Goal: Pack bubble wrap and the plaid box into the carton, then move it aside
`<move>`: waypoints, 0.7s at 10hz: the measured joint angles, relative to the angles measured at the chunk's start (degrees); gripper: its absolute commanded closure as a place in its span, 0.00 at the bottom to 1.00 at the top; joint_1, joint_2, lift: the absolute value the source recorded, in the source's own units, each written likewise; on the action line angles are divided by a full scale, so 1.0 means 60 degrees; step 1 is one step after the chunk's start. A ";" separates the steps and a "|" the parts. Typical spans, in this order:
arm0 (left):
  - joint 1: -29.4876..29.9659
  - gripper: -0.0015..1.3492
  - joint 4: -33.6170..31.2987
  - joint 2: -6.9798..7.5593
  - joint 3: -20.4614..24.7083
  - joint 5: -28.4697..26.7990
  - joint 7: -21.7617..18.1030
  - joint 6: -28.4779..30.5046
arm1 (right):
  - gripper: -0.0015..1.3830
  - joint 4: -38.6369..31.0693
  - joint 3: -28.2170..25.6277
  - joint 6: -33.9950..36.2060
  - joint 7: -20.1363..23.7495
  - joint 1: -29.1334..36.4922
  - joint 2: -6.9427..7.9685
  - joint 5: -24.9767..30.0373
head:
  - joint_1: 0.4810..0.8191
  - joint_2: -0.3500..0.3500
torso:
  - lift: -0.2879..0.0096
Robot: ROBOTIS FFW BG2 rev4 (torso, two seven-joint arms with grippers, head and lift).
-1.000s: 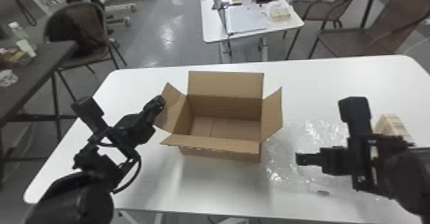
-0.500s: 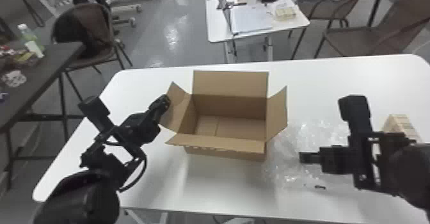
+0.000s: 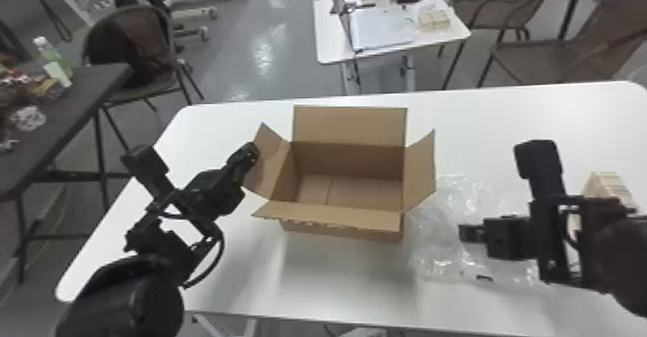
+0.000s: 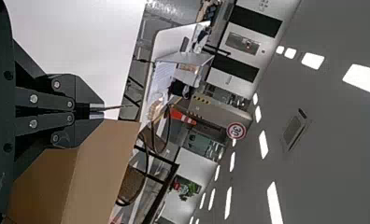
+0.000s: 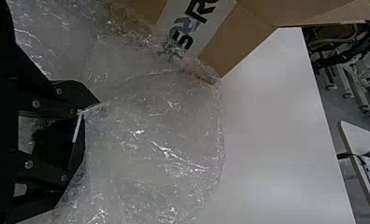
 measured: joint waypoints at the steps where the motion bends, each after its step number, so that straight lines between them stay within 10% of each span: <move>1: 0.0011 0.90 0.0000 -0.0001 0.0026 0.0000 0.0011 -0.0043 | 0.93 -0.0005 -0.0003 -0.0187 0.0183 0.0033 -0.0005 0.0019 | 0.63 0.86 | 0.41; 7: 0.0151 0.90 -0.0015 -0.0013 0.0191 -0.0079 0.0272 -0.0257 | 0.93 -0.1844 -0.0840 -0.0620 0.0230 0.0289 0.0089 -0.0412 | 0.63 0.85 | 0.41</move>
